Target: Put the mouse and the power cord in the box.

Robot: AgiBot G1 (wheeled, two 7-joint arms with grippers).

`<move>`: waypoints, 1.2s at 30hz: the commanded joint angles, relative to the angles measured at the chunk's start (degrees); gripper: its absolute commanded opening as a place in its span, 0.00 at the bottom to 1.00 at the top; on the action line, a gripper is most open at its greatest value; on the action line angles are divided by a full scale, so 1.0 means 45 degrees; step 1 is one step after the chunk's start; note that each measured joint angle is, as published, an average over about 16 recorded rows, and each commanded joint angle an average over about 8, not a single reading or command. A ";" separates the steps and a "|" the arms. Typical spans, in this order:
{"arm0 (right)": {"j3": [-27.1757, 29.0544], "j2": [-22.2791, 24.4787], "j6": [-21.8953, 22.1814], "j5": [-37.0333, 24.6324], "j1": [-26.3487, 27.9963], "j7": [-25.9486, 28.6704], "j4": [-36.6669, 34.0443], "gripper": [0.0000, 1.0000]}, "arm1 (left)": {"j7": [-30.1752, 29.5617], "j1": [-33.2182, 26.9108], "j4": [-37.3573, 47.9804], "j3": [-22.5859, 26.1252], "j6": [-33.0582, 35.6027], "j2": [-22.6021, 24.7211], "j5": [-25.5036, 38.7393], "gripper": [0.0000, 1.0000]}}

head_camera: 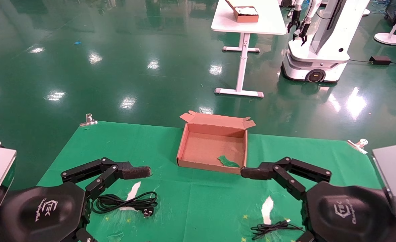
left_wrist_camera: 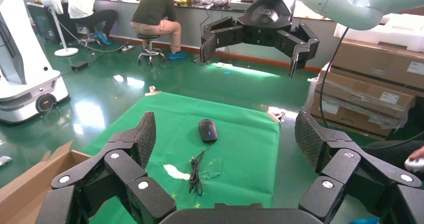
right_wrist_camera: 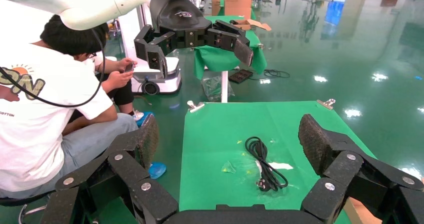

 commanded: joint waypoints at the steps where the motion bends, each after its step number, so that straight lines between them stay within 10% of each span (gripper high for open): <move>1: 0.0000 0.0000 0.0000 0.0000 0.0000 0.0000 0.0000 1.00 | 0.0000 0.0000 0.0000 0.0000 0.0000 0.0000 0.0000 1.00; 26: -0.0005 0.0018 -0.0019 -0.0019 -0.0010 -0.0003 0.0013 1.00 | 0.0018 0.0001 -0.0049 0.0052 0.0012 -0.0042 0.0149 1.00; 36: -0.0946 0.0838 0.0226 -0.2735 0.0254 0.0670 0.0640 1.00 | -0.1340 -0.1721 -0.0779 0.2153 -0.0010 0.0005 0.5199 1.00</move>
